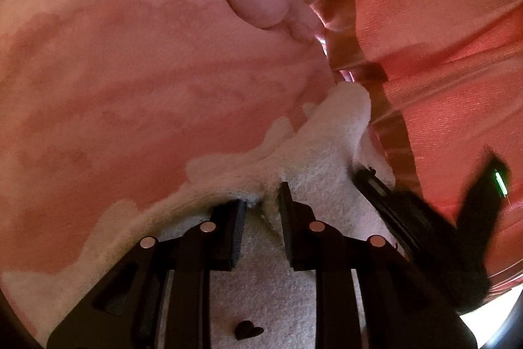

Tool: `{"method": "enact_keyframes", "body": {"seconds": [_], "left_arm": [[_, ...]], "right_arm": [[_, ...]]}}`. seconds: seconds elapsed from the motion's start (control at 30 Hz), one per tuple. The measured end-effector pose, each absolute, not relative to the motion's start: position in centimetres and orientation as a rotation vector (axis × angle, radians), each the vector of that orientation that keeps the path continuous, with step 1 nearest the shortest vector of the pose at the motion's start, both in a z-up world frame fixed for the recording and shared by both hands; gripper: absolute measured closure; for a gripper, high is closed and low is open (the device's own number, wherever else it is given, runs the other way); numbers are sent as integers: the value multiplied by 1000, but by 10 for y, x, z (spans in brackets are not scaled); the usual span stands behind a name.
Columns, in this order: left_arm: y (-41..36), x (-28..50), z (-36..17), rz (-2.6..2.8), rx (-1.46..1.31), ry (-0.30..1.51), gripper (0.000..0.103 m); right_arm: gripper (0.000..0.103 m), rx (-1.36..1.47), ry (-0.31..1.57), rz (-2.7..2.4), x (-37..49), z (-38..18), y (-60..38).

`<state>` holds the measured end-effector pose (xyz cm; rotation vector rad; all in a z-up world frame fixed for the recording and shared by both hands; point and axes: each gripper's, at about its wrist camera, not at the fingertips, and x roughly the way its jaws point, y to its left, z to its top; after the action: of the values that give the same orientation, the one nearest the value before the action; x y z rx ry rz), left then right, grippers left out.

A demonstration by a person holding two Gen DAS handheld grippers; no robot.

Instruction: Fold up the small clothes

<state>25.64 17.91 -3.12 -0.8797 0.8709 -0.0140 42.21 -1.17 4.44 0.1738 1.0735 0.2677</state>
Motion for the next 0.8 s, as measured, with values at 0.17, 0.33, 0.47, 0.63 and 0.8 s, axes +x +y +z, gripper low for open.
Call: {"method": "enact_keyframes", "body": {"seconds": [0.17, 0.33, 0.47, 0.63, 0.8], "left_arm": [[184, 257, -33, -17, -915, 879, 82], [184, 258, -32, -19, -889, 882, 82], [181, 258, -30, -20, -861, 894, 81], [178, 259, -28, -12, -825, 895, 80], [175, 262, -28, -9, -788, 897, 78]], "right_arm": [[97, 32, 1014, 220, 455, 31, 40], [97, 24, 1004, 201, 456, 42, 44], [97, 253, 926, 250, 395, 71, -18], [97, 203, 927, 50, 300, 68, -108], [103, 455, 951, -95, 224, 46, -229]]}}
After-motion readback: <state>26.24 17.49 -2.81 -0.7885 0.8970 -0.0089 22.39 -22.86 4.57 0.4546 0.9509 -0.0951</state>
